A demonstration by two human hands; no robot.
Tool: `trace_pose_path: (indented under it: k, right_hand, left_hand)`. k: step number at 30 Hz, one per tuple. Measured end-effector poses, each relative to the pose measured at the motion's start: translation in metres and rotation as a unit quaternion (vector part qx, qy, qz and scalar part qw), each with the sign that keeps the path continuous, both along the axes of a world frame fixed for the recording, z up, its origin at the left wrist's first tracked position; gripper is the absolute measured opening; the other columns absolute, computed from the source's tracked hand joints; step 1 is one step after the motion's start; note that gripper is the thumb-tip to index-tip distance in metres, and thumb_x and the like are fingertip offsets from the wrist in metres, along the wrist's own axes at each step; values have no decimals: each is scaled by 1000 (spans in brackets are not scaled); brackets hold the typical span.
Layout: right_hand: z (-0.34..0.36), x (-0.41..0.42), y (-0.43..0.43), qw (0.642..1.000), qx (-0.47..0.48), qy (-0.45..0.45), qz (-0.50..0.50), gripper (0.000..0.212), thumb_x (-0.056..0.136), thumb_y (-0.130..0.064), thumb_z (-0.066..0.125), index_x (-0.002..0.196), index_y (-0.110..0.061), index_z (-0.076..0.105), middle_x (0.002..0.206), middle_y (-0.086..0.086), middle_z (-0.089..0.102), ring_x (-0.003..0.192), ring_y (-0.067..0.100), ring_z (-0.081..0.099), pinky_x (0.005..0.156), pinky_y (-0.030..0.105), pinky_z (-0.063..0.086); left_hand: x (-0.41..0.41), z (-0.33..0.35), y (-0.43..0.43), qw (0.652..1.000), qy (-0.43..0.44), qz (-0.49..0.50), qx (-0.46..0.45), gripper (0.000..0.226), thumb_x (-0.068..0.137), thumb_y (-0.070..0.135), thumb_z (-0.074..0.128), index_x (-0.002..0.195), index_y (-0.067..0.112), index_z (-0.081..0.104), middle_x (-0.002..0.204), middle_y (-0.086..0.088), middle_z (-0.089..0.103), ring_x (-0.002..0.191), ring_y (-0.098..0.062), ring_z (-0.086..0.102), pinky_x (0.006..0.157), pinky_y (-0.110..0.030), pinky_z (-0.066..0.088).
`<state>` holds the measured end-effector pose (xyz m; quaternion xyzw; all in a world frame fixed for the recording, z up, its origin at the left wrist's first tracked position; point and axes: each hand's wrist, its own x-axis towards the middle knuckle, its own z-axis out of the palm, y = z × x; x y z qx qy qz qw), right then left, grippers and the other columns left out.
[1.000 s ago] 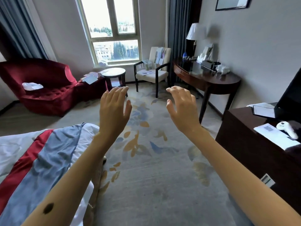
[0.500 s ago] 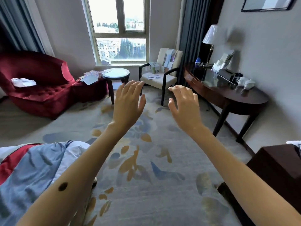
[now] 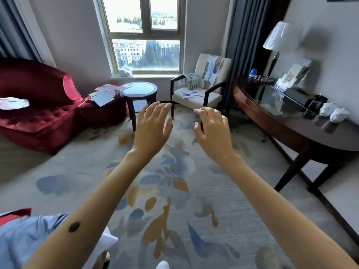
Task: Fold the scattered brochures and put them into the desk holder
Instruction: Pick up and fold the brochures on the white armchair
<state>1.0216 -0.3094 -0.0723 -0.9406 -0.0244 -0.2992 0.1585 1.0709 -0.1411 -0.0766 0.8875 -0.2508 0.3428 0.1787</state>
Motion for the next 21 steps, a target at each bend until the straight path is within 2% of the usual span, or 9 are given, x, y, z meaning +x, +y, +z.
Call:
trace_pose_path:
  k: [5, 9, 16, 21]
  right_hand:
    - [2, 126, 4, 1000, 23, 0, -7, 36, 92, -17, 47, 126, -11, 53, 131, 7, 53, 125, 24, 45, 103, 41, 32]
    - [0, 214, -10, 999, 30, 0, -33, 35, 92, -18, 47, 126, -12, 53, 131, 8, 53, 125, 24, 44, 103, 41, 32]
    - [-15, 373, -54, 998, 18, 4, -54, 34, 91, -18, 48, 124, -11, 55, 127, 9, 56, 120, 26, 48, 100, 42, 35]
    - [-22, 503, -91, 999, 8, 8, -51, 35, 92, -20, 48, 125, -11, 54, 129, 10, 56, 121, 28, 48, 99, 41, 35]
  left_hand:
    - [127, 4, 1, 1000, -8, -21, 15, 34, 90, 16, 54, 121, 3, 58, 119, -13, 64, 117, -31, 56, 105, -50, 35]
    - [220, 5, -14, 999, 16, -36, 8, 35, 91, 18, 52, 123, 5, 57, 123, -11, 62, 122, -30, 52, 109, -47, 30]
    - [378, -13, -60, 997, 45, -63, 2, 35, 90, 19, 52, 122, 5, 57, 121, -12, 62, 121, -31, 52, 109, -48, 31]
    - [511, -15, -110, 997, 26, -71, 17, 34, 91, 20, 50, 121, 6, 58, 121, -11, 63, 119, -30, 54, 107, -48, 34]
